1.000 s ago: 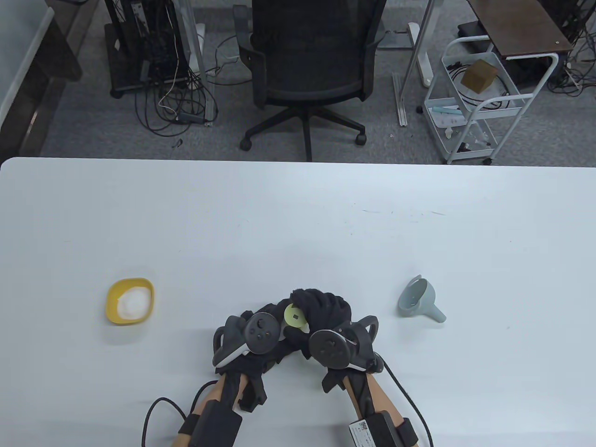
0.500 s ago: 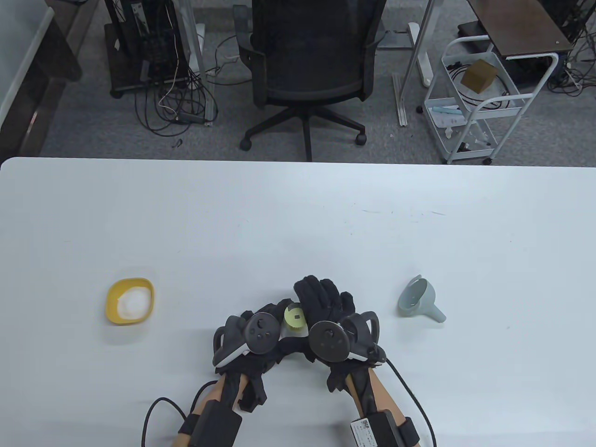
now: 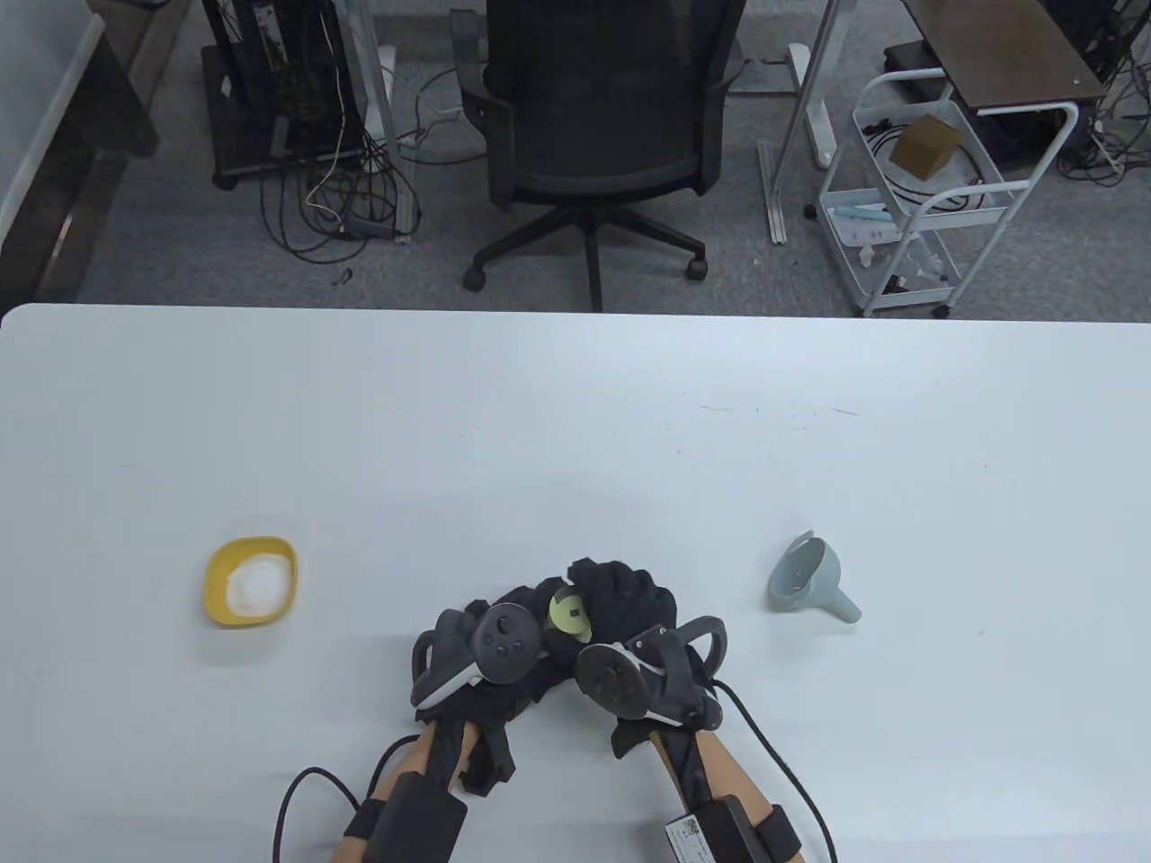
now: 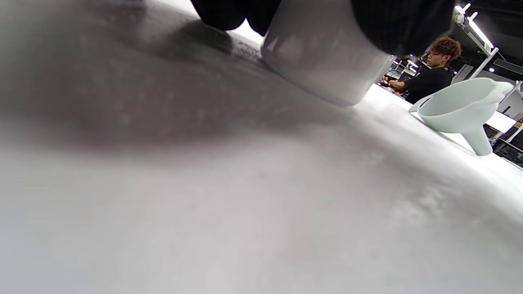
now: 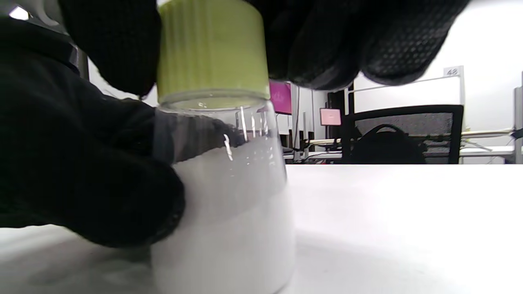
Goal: Unscrew the press dispenser and pour salt into it
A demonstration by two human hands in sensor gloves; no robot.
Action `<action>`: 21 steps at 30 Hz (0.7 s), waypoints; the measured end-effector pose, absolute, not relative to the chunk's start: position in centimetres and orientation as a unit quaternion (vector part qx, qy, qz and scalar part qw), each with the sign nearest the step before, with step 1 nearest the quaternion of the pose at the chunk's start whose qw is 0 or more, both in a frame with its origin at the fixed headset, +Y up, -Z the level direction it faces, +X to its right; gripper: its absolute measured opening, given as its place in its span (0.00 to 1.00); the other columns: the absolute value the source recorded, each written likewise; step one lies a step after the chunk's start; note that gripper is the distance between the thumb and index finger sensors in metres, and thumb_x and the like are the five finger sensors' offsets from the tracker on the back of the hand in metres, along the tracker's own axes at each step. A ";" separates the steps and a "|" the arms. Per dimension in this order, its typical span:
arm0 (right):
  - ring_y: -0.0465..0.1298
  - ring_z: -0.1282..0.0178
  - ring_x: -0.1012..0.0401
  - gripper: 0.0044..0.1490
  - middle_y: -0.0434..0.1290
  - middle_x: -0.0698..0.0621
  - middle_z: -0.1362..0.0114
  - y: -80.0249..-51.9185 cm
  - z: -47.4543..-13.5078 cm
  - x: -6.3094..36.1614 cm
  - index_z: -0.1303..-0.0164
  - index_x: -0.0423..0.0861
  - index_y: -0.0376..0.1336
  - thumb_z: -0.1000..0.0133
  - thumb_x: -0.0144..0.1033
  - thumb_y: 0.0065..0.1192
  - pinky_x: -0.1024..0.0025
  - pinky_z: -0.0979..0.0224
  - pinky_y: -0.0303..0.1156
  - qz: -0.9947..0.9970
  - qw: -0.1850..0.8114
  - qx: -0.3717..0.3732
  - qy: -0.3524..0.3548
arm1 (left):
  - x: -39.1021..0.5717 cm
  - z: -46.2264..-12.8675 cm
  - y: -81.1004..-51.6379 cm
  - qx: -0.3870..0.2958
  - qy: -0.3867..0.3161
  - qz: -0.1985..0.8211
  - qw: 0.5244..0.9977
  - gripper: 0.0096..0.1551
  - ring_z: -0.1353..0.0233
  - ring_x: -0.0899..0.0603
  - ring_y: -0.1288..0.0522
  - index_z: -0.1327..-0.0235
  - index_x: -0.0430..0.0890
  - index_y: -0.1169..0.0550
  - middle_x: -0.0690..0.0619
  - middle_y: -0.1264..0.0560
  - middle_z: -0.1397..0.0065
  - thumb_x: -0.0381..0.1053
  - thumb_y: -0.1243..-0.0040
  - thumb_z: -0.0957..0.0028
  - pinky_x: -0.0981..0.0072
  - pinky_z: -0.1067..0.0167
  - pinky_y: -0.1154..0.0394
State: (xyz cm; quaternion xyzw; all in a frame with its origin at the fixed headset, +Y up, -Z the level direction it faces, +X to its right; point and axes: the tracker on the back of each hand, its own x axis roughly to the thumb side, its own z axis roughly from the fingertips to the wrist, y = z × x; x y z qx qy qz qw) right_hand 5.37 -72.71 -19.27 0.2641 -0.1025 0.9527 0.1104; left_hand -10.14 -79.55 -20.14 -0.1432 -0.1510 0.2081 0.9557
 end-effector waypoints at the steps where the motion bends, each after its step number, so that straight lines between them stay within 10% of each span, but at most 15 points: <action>1: 0.72 0.35 0.41 0.55 0.67 0.30 0.28 -72.7 -19.3 5.5 0.21 0.27 0.54 0.42 0.55 0.68 0.35 0.33 0.70 0.951 0.119 0.268 -0.097 | -10.1 -20.1 -79.6 -0.143 -0.151 0.208 0.956 0.61 0.13 0.36 0.40 0.10 0.47 0.54 0.48 0.39 0.11 0.70 0.41 0.47 0.24 0.26 0.47; 13: 0.66 0.21 0.34 0.54 0.60 0.27 0.16 -71.9 -20.2 6.4 0.14 0.28 0.48 0.42 0.36 0.72 0.27 0.28 0.63 0.931 0.204 0.301 0.005 | -10.2 -20.1 -79.5 -0.144 -0.151 0.208 0.956 0.61 0.13 0.36 0.40 0.10 0.47 0.54 0.48 0.39 0.11 0.70 0.41 0.47 0.24 0.26 0.47; 17: 0.55 0.20 0.24 0.71 0.48 0.16 0.15 -72.5 -20.2 6.4 0.12 0.22 0.41 0.46 0.55 0.70 0.21 0.29 0.55 0.938 0.202 0.281 0.029 | -10.1 -20.1 -79.5 -0.145 -0.151 0.208 0.956 0.61 0.13 0.36 0.40 0.10 0.47 0.54 0.48 0.39 0.11 0.70 0.41 0.47 0.24 0.26 0.47; 21: 0.68 0.31 0.34 0.68 0.61 0.24 0.23 -72.9 -19.9 6.1 0.18 0.23 0.49 0.48 0.65 0.61 0.32 0.31 0.65 0.957 0.170 0.230 -0.047 | -10.1 -20.1 -79.5 -0.145 -0.151 0.208 0.956 0.61 0.13 0.36 0.41 0.10 0.47 0.54 0.48 0.39 0.11 0.70 0.41 0.47 0.24 0.26 0.47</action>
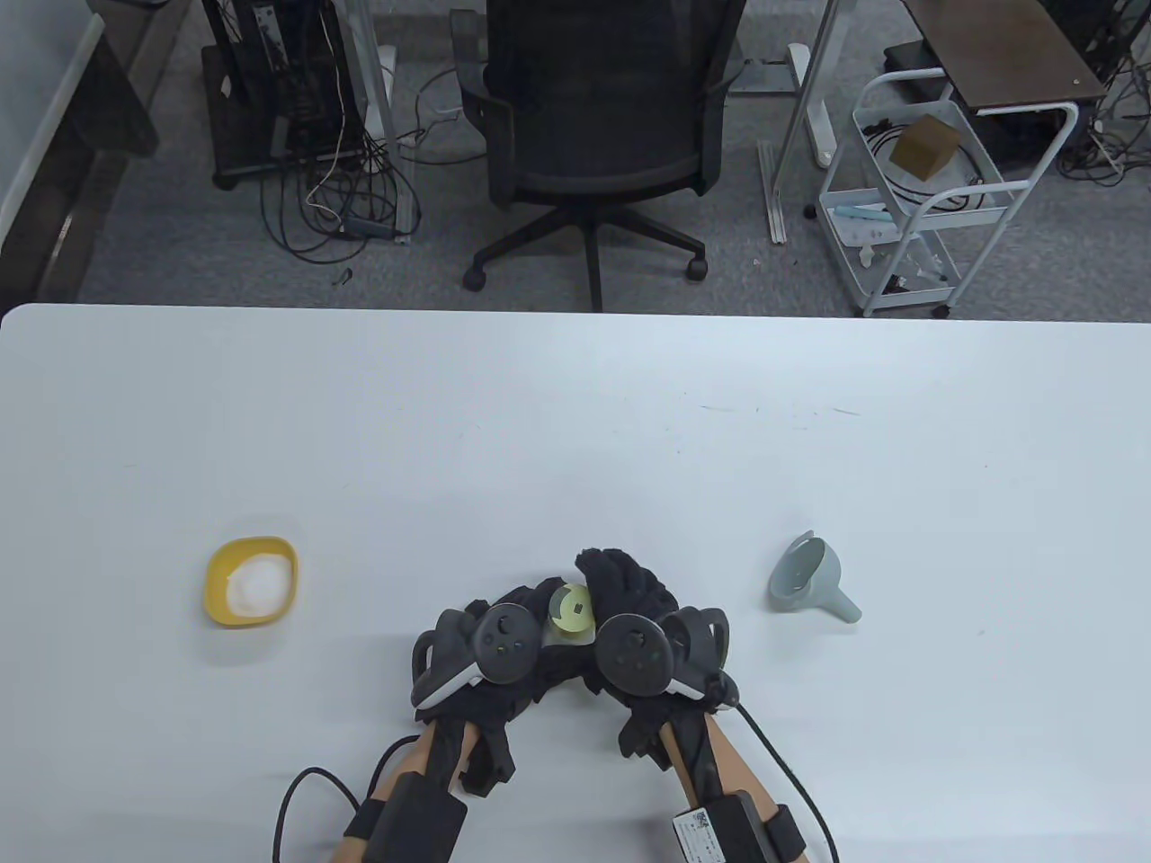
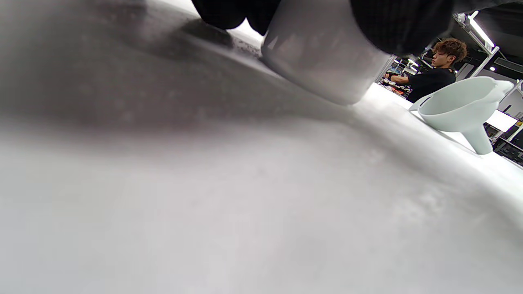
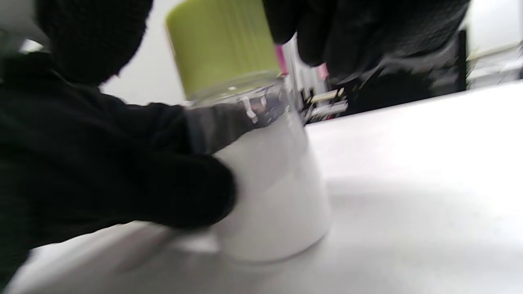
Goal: Unscrew the press dispenser and pour salt into it
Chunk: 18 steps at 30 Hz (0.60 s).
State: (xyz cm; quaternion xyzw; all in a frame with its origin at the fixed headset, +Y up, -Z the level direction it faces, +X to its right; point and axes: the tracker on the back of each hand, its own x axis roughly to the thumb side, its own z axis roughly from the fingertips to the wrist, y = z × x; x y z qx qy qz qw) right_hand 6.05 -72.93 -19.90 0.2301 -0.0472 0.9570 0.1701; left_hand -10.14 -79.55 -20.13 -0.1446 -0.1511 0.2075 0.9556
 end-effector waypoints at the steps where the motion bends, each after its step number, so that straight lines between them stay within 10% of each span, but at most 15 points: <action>1: 0.70 0.34 0.38 0.64 0.64 0.28 0.27 -73.0 -19.7 6.0 0.21 0.27 0.52 0.48 0.66 0.60 0.35 0.32 0.68 0.956 0.172 0.226 -0.078 | -10.1 -20.1 -79.5 -0.145 -0.151 0.208 0.956 0.61 0.13 0.36 0.41 0.10 0.47 0.54 0.48 0.39 0.11 0.70 0.41 0.47 0.24 0.25 0.47; 18: 0.72 0.30 0.39 0.53 0.65 0.29 0.23 -72.3 -19.7 6.1 0.18 0.28 0.52 0.41 0.46 0.70 0.32 0.32 0.69 0.938 0.184 0.287 -0.060 | -10.1 -20.1 -79.5 -0.146 -0.152 0.206 0.955 0.61 0.13 0.36 0.41 0.10 0.47 0.54 0.48 0.39 0.11 0.70 0.41 0.47 0.24 0.26 0.47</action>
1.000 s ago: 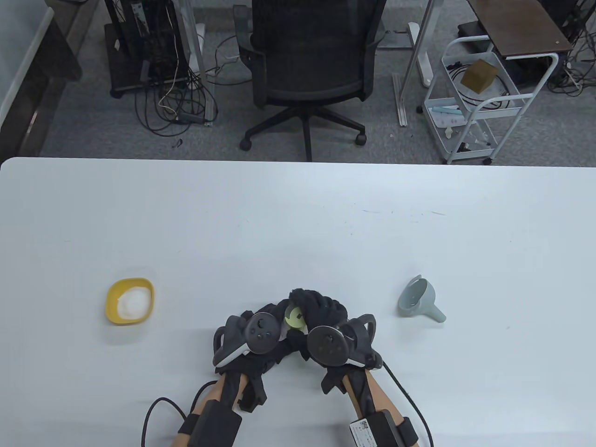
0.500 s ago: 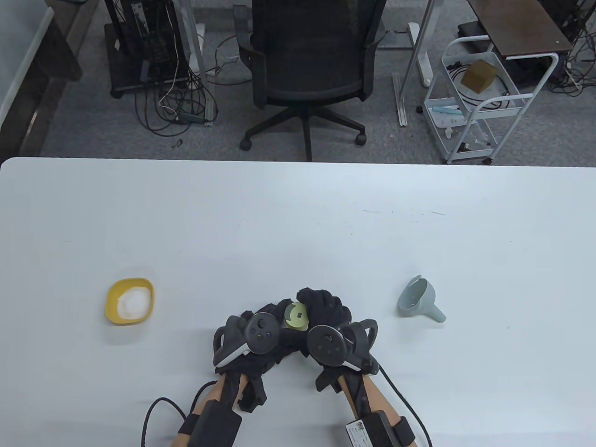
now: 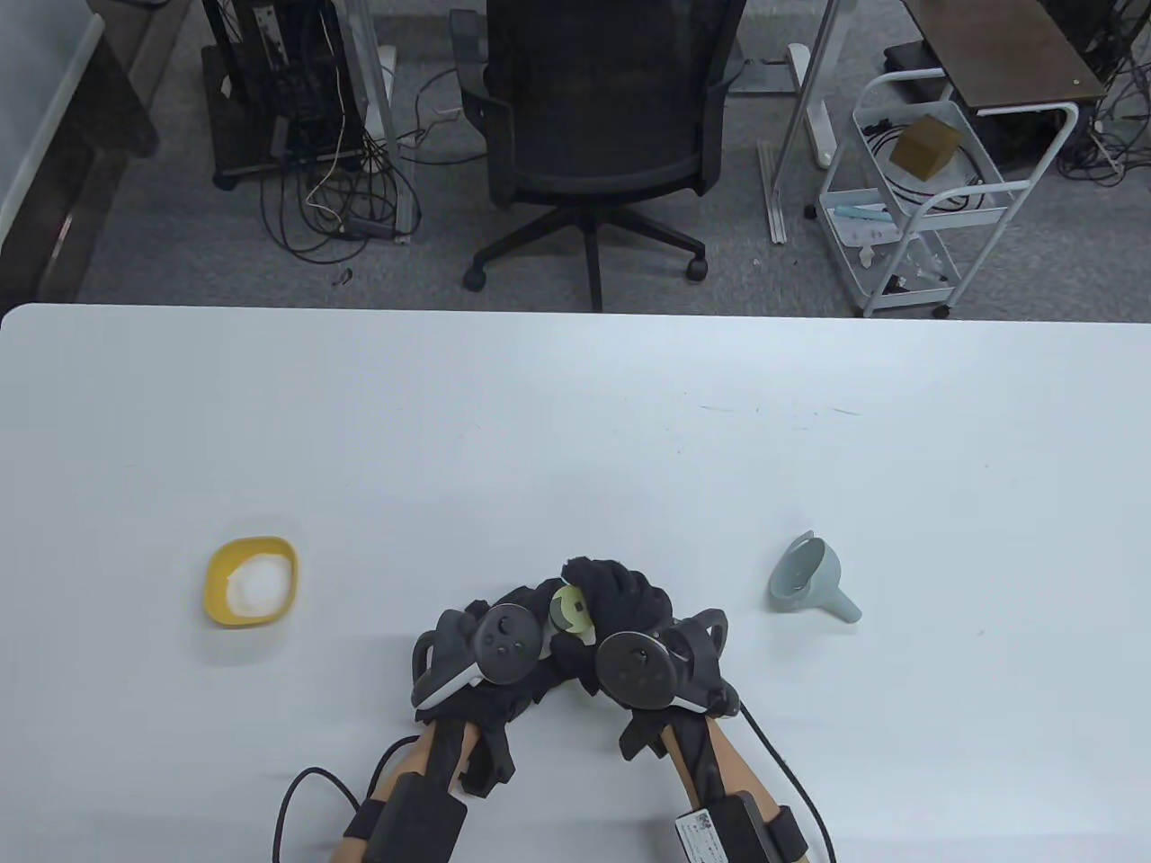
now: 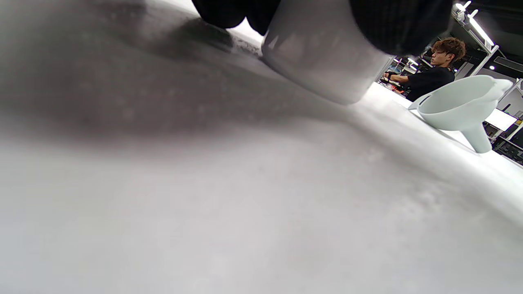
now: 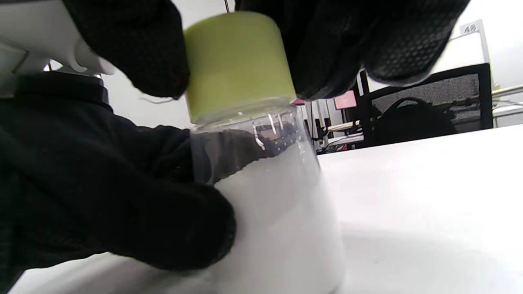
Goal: Unscrew the press dispenser and pour salt into it
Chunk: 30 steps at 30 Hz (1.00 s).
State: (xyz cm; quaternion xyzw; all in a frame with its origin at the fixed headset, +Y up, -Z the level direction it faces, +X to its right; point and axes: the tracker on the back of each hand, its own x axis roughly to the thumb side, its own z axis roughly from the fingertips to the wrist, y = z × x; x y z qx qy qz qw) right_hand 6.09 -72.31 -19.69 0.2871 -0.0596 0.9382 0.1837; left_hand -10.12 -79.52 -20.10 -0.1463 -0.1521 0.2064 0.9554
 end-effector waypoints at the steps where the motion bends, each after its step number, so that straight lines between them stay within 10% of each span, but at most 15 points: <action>1: 0.71 0.28 0.38 0.52 0.64 0.29 0.22 -72.2 -19.7 6.1 0.18 0.28 0.51 0.41 0.43 0.70 0.30 0.31 0.68 0.935 0.190 0.297 -0.049 | -10.1 -20.1 -79.5 -0.146 -0.152 0.206 0.955 0.61 0.13 0.36 0.41 0.10 0.47 0.54 0.48 0.39 0.11 0.70 0.41 0.47 0.24 0.26 0.47; 5: 0.68 0.22 0.35 0.50 0.61 0.27 0.17 -71.9 -20.0 6.3 0.15 0.27 0.49 0.41 0.33 0.70 0.25 0.31 0.65 0.928 0.207 0.311 0.000 | -10.1 -20.1 -79.5 -0.146 -0.152 0.206 0.955 0.61 0.13 0.36 0.41 0.10 0.47 0.54 0.48 0.39 0.11 0.69 0.41 0.47 0.24 0.25 0.47; 11: 0.62 0.24 0.28 0.74 0.52 0.17 0.18 -72.5 -20.2 6.4 0.13 0.21 0.42 0.49 0.61 0.65 0.23 0.30 0.60 0.944 0.186 0.271 0.018 | -10.1 -20.1 -79.5 -0.146 -0.152 0.206 0.955 0.61 0.13 0.36 0.41 0.10 0.46 0.54 0.48 0.39 0.11 0.69 0.41 0.47 0.24 0.25 0.47; 18: 0.72 0.40 0.44 0.61 0.67 0.33 0.32 -73.0 -19.6 6.0 0.23 0.28 0.53 0.48 0.63 0.63 0.37 0.35 0.70 0.958 0.160 0.220 -0.087 | -10.1 -20.1 -79.5 -0.146 -0.152 0.206 0.955 0.61 0.13 0.36 0.41 0.10 0.46 0.54 0.48 0.39 0.11 0.69 0.41 0.47 0.24 0.26 0.47; 30: 0.73 0.33 0.40 0.56 0.65 0.28 0.26 -72.4 -19.6 6.2 0.19 0.25 0.53 0.42 0.50 0.71 0.31 0.33 0.69 0.945 0.182 0.264 -0.071 | -10.1 -20.1 -79.6 -0.149 -0.151 0.206 0.955 0.61 0.13 0.36 0.41 0.10 0.46 0.54 0.49 0.40 0.11 0.69 0.41 0.47 0.24 0.25 0.48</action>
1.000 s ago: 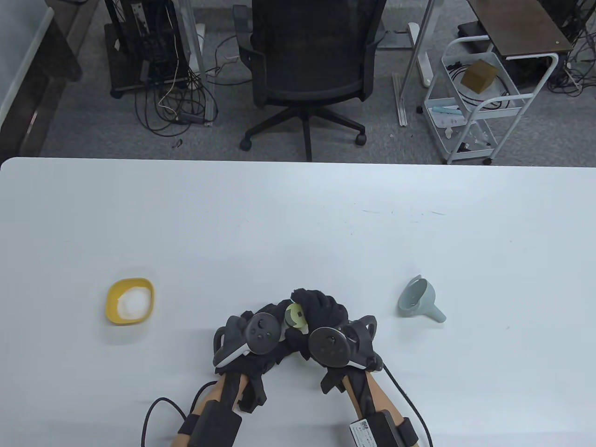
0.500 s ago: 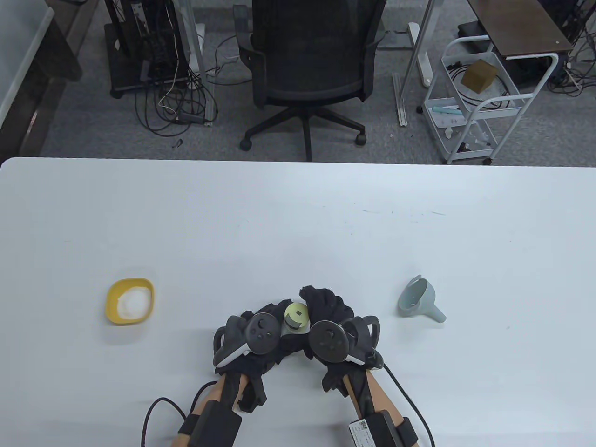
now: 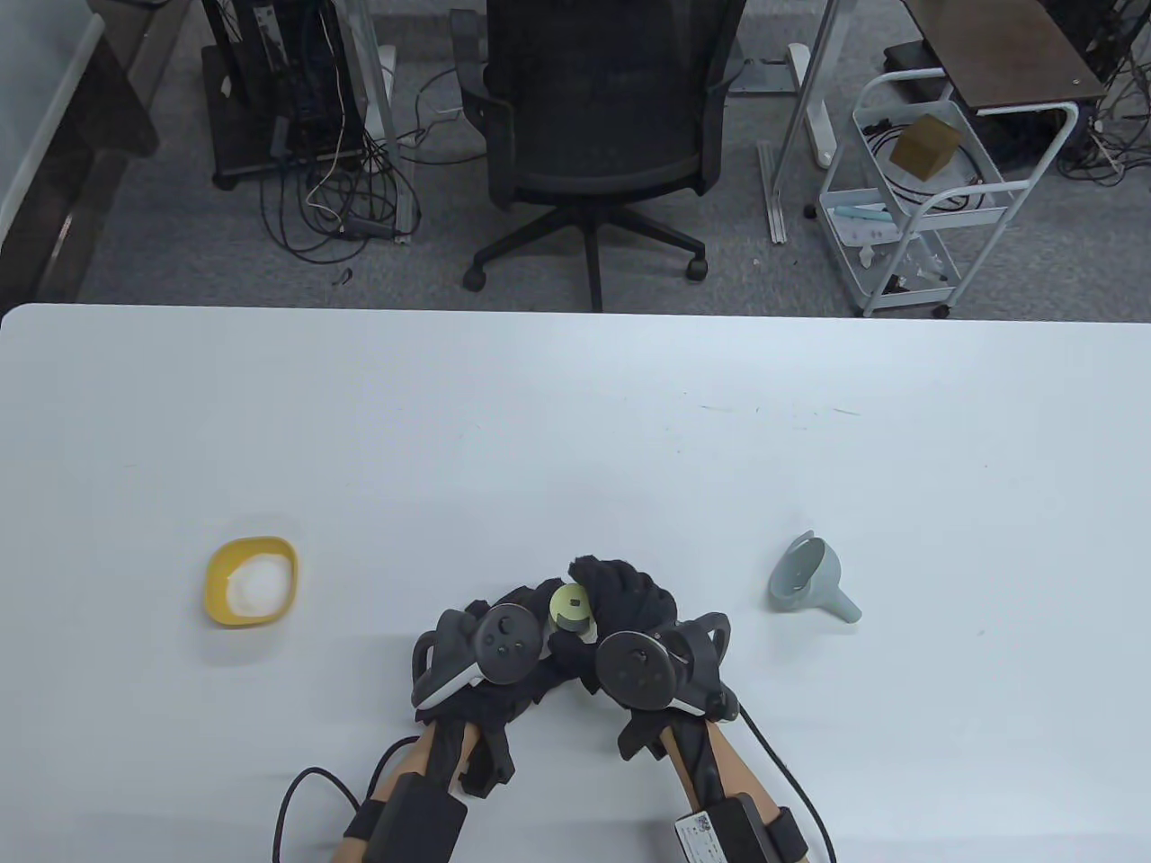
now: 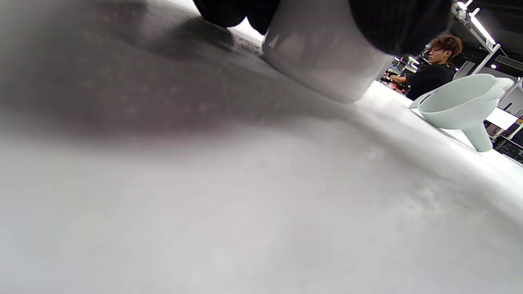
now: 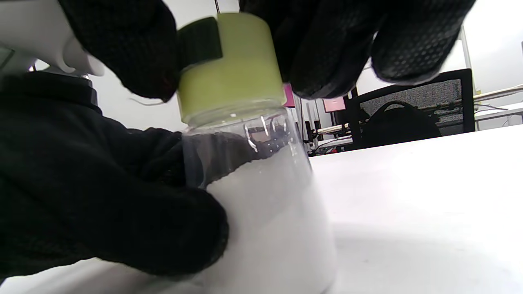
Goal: Unscrew the press dispenser and pour salt into it
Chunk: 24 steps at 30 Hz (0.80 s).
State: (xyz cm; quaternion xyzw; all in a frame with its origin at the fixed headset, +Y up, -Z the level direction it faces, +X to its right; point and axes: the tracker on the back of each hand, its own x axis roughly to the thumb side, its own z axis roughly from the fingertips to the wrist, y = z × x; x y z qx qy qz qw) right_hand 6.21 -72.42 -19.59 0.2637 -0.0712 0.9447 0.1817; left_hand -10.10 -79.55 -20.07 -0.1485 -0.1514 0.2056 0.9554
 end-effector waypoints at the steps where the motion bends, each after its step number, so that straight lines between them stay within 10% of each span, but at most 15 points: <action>1: 0.73 0.32 0.39 0.55 0.65 0.28 0.25 -72.3 -19.6 6.3 0.19 0.25 0.53 0.42 0.49 0.71 0.30 0.32 0.68 0.942 0.190 0.270 -0.063 | -10.1 -20.1 -79.6 -0.149 -0.151 0.206 0.955 0.61 0.13 0.36 0.41 0.10 0.46 0.54 0.48 0.40 0.11 0.69 0.41 0.47 0.24 0.25 0.48; 8: 0.70 0.25 0.34 0.52 0.62 0.23 0.20 -71.9 -20.0 6.5 0.15 0.23 0.49 0.41 0.32 0.70 0.31 0.29 0.67 0.929 0.216 0.301 -0.008 | -10.1 -20.1 -79.6 -0.149 -0.151 0.206 0.955 0.61 0.13 0.36 0.41 0.10 0.46 0.54 0.48 0.40 0.11 0.69 0.41 0.47 0.24 0.25 0.48; 12: 0.59 0.23 0.21 0.75 0.45 0.09 0.18 -72.3 -20.2 6.6 0.13 0.15 0.37 0.44 0.55 0.69 0.21 0.29 0.58 0.946 0.182 0.267 0.034 | -10.1 -20.1 -79.6 -0.149 -0.151 0.206 0.955 0.61 0.13 0.36 0.42 0.10 0.46 0.54 0.48 0.40 0.11 0.69 0.41 0.47 0.24 0.25 0.48; 24: 0.74 0.43 0.48 0.58 0.67 0.32 0.32 -73.1 -19.4 5.6 0.24 0.26 0.54 0.45 0.61 0.65 0.42 0.38 0.73 0.962 0.145 0.211 -0.093 | -10.1 -20.1 -79.6 -0.151 -0.151 0.205 0.955 0.61 0.12 0.37 0.42 0.10 0.46 0.54 0.49 0.40 0.11 0.69 0.41 0.47 0.24 0.25 0.48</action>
